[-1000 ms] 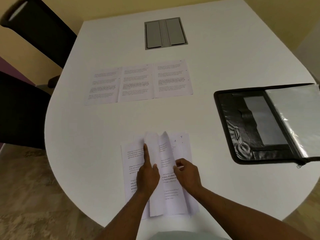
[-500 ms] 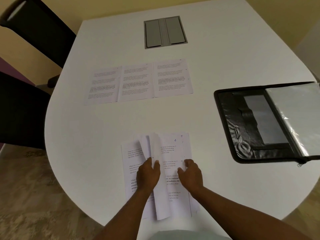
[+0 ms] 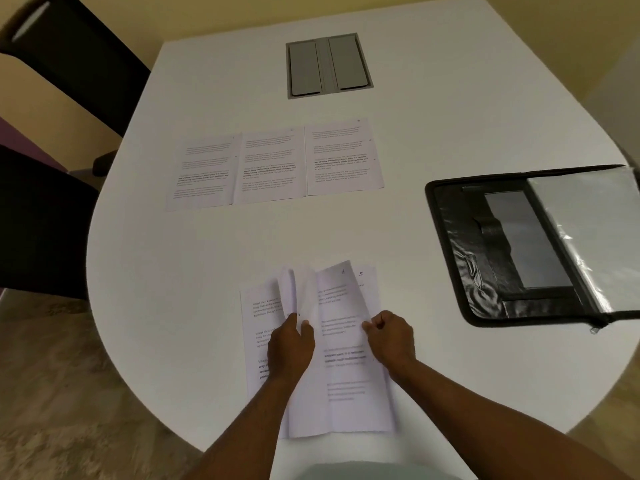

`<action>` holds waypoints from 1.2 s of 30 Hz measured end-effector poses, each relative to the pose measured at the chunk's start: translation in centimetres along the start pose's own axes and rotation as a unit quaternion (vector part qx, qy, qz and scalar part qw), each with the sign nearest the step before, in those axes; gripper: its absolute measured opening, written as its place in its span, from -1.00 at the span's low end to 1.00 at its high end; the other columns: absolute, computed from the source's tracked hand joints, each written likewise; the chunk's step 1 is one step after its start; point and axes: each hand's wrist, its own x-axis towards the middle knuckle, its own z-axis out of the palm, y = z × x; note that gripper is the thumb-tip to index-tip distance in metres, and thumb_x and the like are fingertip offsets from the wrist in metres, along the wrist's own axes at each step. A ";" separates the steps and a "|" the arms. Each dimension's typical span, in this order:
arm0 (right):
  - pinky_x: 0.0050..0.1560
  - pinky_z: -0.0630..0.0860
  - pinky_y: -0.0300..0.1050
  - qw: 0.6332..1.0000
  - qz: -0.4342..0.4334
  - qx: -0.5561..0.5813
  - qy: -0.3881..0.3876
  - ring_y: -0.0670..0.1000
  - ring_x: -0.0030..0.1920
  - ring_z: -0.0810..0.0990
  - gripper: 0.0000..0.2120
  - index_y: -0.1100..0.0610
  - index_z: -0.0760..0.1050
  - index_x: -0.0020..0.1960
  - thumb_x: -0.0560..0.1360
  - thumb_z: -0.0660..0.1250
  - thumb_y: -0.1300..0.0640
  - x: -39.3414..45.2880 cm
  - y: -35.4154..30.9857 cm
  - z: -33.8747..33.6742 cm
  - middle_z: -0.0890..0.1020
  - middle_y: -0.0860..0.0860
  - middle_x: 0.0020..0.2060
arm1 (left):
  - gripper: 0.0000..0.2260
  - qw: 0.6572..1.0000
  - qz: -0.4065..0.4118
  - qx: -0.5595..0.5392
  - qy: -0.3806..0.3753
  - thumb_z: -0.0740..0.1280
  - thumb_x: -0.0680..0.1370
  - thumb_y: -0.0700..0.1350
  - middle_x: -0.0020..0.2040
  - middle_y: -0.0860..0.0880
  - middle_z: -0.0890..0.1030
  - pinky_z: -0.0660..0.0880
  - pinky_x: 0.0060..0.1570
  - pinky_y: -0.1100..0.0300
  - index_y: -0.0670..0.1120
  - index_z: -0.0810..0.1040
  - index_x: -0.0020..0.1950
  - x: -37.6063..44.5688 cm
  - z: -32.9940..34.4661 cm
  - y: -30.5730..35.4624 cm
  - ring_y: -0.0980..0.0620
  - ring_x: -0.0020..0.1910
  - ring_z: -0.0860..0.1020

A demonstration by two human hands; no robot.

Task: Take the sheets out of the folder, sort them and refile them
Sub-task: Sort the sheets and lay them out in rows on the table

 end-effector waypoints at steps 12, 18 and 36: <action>-0.18 0.40 -0.14 0.969 -0.095 0.027 0.227 0.06 -0.21 0.56 -0.84 0.16 0.58 -0.03 0.58 0.31 0.07 4.2 -2.4 -15.0 0.59 0.03 -0.22 | -0.28 0.971 0.109 0.172 -0.127 0.01 0.52 0.40 0.56 -0.03 0.15 0.47 0.19 -0.06 0.30 -0.43 0.45 -1.8 2.3 3.9 -0.14 0.32 0.46; -0.19 0.59 -0.07 0.950 -0.065 0.155 0.264 0.03 -0.24 0.62 -0.86 0.11 0.60 -0.04 0.57 0.34 0.05 7.5 -3.5 -20.0 0.66 0.03 -0.20 | -0.48 0.993 0.082 0.027 -0.075 0.12 0.60 0.19 0.50 0.01 0.32 0.30 0.39 0.09 0.01 0.25 0.51 0.3 4.1 8.4 0.01 0.45 0.32; -0.23 0.55 -0.11 0.968 -0.050 0.209 0.128 0.01 -0.27 0.56 -0.83 0.08 0.58 -0.23 0.54 0.37 0.12 29.7 -9.6 -25.9 0.66 0.07 -0.23 | -0.68 0.986 0.064 -0.153 -0.033 0.33 0.57 -0.19 0.16 -0.04 0.58 0.48 -0.02 0.32 0.00 0.47 0.32 18.6 10.7 27.0 0.03 0.06 0.56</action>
